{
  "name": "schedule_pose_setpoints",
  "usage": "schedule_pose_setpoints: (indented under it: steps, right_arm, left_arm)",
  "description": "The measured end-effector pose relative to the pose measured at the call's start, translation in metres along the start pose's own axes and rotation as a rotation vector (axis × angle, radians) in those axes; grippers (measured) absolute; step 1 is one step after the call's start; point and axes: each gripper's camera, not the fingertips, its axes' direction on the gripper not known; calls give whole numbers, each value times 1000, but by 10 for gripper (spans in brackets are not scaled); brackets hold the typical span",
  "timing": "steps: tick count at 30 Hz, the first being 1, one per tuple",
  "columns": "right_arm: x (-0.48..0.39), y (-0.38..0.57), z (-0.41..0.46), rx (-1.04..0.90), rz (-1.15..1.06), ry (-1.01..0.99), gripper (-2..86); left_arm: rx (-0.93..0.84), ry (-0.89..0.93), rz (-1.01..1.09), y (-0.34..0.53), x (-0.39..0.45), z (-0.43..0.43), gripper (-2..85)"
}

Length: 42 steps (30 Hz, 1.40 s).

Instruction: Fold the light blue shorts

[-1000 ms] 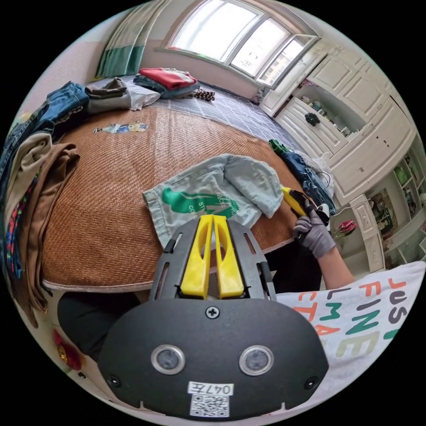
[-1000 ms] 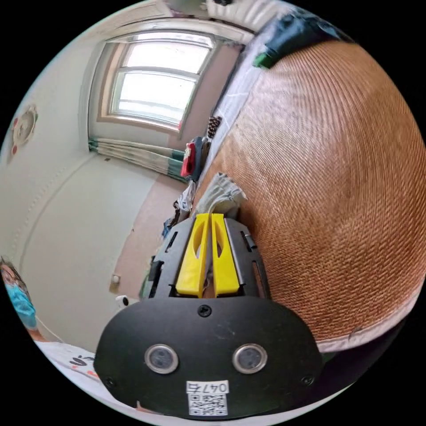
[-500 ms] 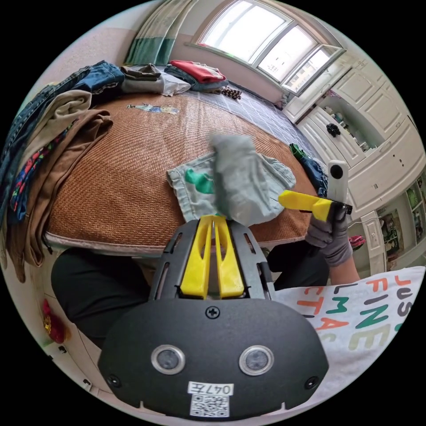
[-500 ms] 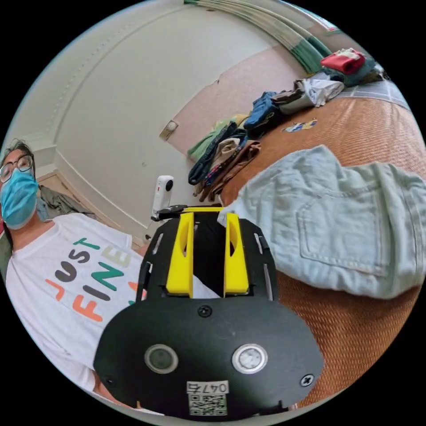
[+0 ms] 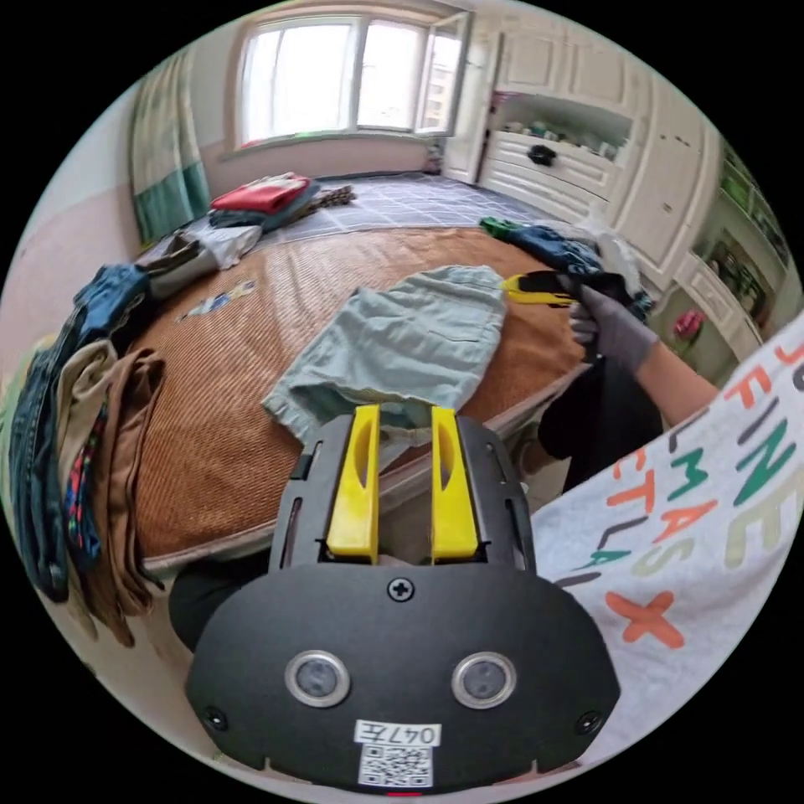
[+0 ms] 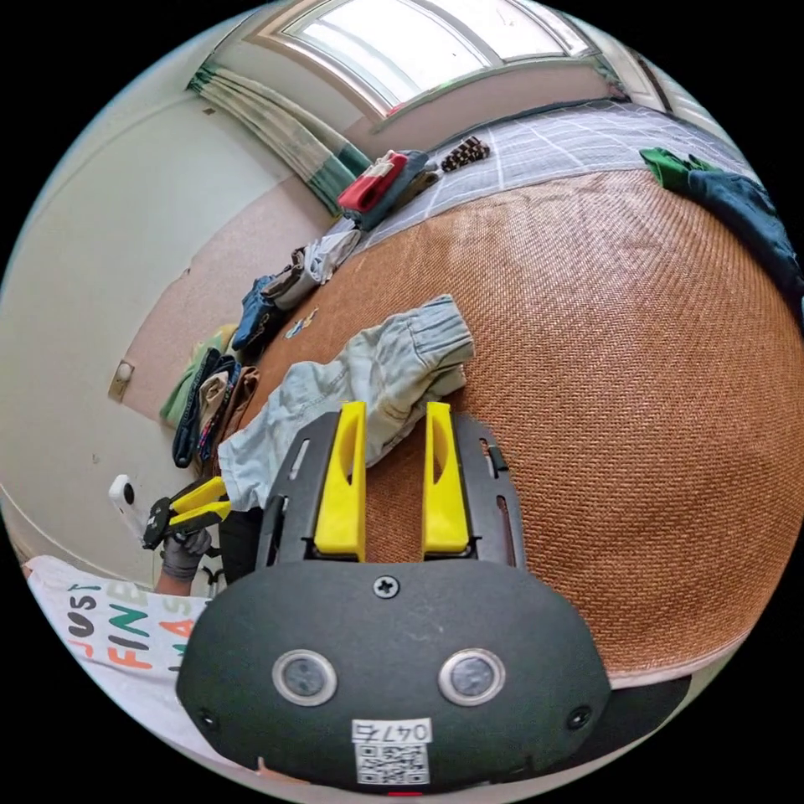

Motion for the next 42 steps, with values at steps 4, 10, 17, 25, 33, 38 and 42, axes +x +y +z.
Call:
schedule_pose_setpoints:
  steps: [4, 10, 17, 25, 33, 38, 42]
  right_arm:
    - [-13, -6, -17, 56, -41, -17, -4]
    - [-23, -16, -45, 65, -86, -28, -7]
    - [-17, -29, -67, 82, -61, -52, -6]
    - [-35, -56, -133, 213, -116, -85, -4]
    - [-63, -243, -52, 116, -252, 87, 151]
    - [-26, -213, -112, 302, -187, 51, 109]
    - [41, -171, -113, 264, -82, 139, 80]
  left_arm:
    - [17, -66, 120, -16, 35, -12, 127]
    - [-84, -177, 300, -34, 62, 20, 134]
    - [-81, -165, 337, -46, 50, 21, 14]
    - [143, 118, 83, -63, -47, -54, -5]
    - [282, 66, -360, -153, -257, -41, 52]
    - [376, -35, -429, -140, -274, -95, 89]
    - [177, -38, -333, -106, -229, -79, 70]
